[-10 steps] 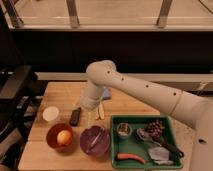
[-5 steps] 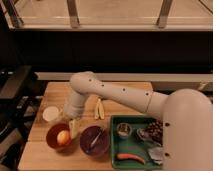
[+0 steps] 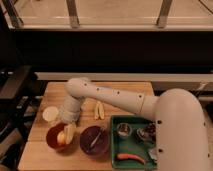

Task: Place apple in table surface

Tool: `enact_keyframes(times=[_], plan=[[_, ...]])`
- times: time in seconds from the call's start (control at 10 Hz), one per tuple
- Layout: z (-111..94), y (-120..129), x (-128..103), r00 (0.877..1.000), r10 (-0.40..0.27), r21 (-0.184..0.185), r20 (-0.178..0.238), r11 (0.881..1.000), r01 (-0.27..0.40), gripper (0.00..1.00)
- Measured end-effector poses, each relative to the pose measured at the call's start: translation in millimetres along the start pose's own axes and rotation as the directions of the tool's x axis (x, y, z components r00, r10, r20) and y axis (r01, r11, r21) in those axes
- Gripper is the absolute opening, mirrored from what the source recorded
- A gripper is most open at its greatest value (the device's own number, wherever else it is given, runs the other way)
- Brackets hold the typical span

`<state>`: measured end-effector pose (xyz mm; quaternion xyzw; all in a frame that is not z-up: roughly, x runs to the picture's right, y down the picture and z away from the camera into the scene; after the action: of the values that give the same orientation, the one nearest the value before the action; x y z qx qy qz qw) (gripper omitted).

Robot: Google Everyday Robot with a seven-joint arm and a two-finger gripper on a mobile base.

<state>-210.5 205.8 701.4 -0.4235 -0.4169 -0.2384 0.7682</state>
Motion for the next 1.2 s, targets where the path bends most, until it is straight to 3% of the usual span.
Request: enact_keyframes(times=[0.1, 0.3, 0.5, 0.9, 1.2], plan=[[-1, 0, 0, 1.0, 0.002, 0.002, -0.001, 1.0, -0.002, 0.73], [-2, -5, 6, 0.998, 0.067, 0.045, 0.019, 0.997, -0.067, 0.73], [-5, -16, 19, 0.984, 0.174, 0.101, 0.043, 0.979, -0.178, 0.73], [1, -21, 20, 0.981, 0.194, 0.09, 0.023, 0.977, -0.195, 0.73], [11, -18, 18, 0.982, 0.187, 0.05, 0.011, 0.981, -0.188, 0.73]])
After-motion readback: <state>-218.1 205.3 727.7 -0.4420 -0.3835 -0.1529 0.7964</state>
